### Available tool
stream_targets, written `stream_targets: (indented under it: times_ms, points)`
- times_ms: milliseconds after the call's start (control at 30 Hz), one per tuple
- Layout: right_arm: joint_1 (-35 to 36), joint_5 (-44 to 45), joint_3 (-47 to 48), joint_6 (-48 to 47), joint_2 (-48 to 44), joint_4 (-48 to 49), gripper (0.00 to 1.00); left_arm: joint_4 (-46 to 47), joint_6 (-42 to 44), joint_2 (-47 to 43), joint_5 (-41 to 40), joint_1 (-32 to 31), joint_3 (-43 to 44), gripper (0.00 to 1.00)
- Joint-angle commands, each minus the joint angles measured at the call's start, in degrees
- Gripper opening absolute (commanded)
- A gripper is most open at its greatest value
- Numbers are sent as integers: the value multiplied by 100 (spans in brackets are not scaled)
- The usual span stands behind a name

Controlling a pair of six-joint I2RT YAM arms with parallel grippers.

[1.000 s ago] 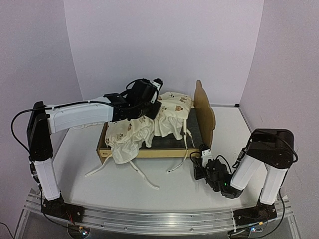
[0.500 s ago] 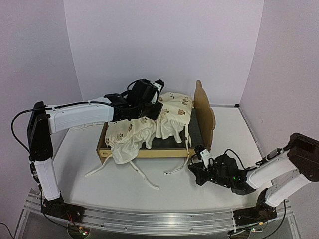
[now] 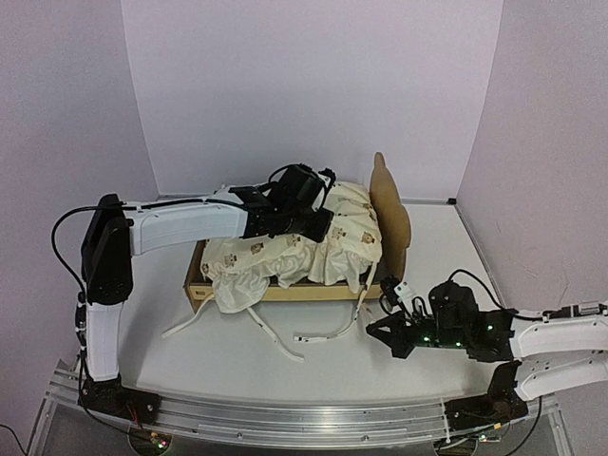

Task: Set up the pet bed

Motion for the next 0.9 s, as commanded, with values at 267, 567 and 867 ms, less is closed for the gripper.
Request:
stream_targets:
  times_ms: [267, 567, 867]
  points:
    - [9, -177, 336, 625, -2007, -2128, 0, -247, -210, 303, 238, -130, 608, 27]
    - [9, 165, 984, 809, -2413, -3132, 0, -987, 164, -353, -125, -548, 322, 82]
    - [9, 183, 1712, 819, -2365, -3606, 0, -1608, -38, -1129, 53, -1081, -618, 79]
